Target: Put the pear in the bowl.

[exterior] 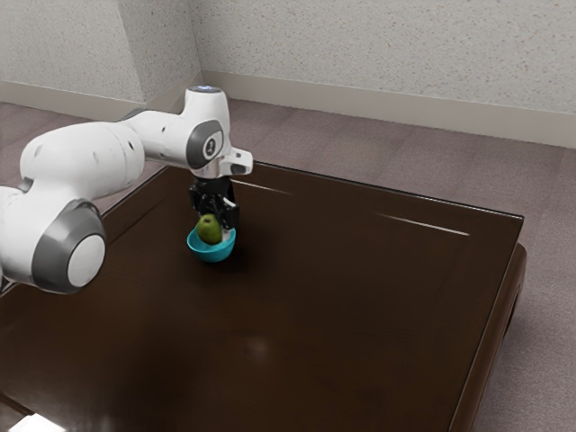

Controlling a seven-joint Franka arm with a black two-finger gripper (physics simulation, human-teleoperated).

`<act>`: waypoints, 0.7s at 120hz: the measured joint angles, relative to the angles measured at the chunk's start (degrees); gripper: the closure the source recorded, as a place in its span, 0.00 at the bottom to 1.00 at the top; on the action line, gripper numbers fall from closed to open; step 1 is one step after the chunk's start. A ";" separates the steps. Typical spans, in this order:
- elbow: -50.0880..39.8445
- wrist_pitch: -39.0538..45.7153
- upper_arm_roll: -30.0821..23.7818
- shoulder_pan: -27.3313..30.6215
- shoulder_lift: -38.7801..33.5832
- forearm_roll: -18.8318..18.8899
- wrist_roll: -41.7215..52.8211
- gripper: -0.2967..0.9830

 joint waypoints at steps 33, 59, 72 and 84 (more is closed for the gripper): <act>-0.59 -0.79 -0.04 -1.40 -3.66 -0.10 1.20 0.30; -6.23 -6.20 -0.46 -8.87 -21.88 0.10 1.86 0.26; -9.68 -9.93 -1.74 -13.08 -31.43 1.86 2.10 0.25; -14.44 -12.04 -4.37 -14.18 -37.70 3.40 2.29 0.24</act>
